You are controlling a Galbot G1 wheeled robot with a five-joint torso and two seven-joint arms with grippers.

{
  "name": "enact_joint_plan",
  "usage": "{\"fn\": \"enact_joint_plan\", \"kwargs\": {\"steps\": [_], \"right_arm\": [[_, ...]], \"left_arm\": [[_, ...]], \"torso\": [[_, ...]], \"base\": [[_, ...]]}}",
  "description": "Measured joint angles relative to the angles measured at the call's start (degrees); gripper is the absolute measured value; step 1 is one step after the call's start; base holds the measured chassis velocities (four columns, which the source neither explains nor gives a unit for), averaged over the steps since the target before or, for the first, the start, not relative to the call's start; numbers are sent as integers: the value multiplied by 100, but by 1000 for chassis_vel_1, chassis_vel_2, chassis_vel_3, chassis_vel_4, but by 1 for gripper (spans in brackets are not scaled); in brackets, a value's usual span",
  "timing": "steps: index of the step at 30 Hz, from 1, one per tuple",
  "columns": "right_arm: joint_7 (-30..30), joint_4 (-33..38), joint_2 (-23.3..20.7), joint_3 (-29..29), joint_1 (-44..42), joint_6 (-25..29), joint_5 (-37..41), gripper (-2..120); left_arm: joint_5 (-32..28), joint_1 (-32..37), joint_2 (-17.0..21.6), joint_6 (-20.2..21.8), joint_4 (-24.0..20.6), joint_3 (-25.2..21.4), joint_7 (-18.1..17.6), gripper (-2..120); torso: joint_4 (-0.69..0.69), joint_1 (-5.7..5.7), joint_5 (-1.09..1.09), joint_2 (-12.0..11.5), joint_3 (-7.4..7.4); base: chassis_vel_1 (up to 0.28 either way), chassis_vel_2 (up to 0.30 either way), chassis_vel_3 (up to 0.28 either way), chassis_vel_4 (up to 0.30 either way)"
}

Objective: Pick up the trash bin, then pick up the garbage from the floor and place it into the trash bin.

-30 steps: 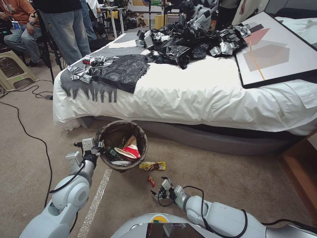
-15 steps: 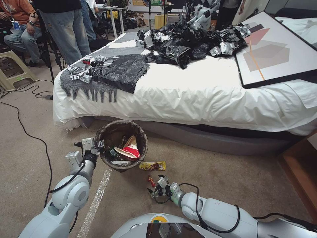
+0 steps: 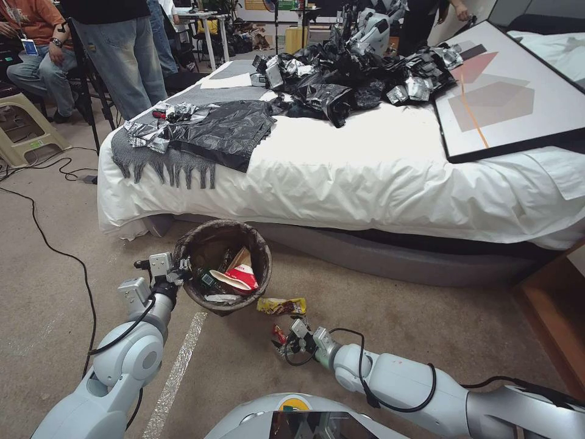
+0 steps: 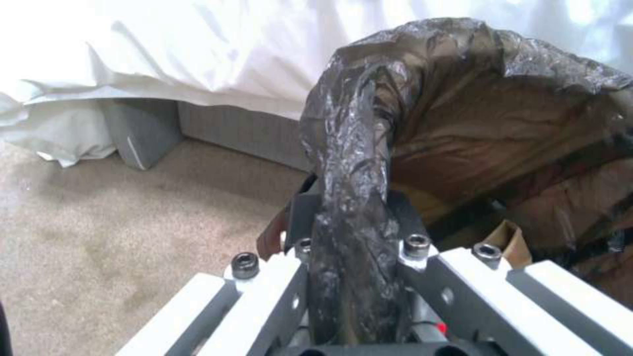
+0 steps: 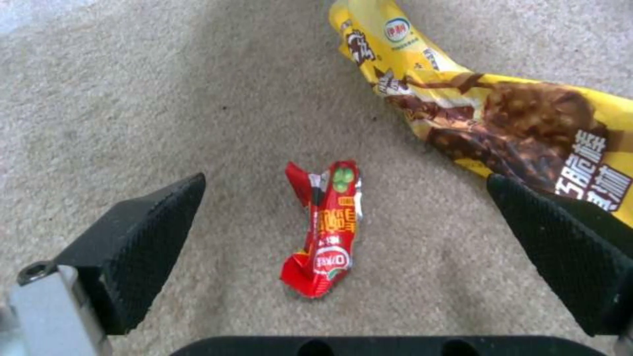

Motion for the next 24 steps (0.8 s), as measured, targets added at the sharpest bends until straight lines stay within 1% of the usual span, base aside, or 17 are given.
{"fn": "enact_joint_plan", "kwargs": {"steps": [10,24], "right_arm": [[-130,-401,206,28,19,111,64,100],[-180,-717,367,67,-9,134,40,98]], "left_arm": [[-15,-24,16,-2,20,4,-1,5],[-33,-46,28,-5,43,10,-2,5]], "torso": [[0,0,0,0,0],[-1,0,0,0,-1]], "base": [[0,0,0,0],[0,0,0,0]]}}
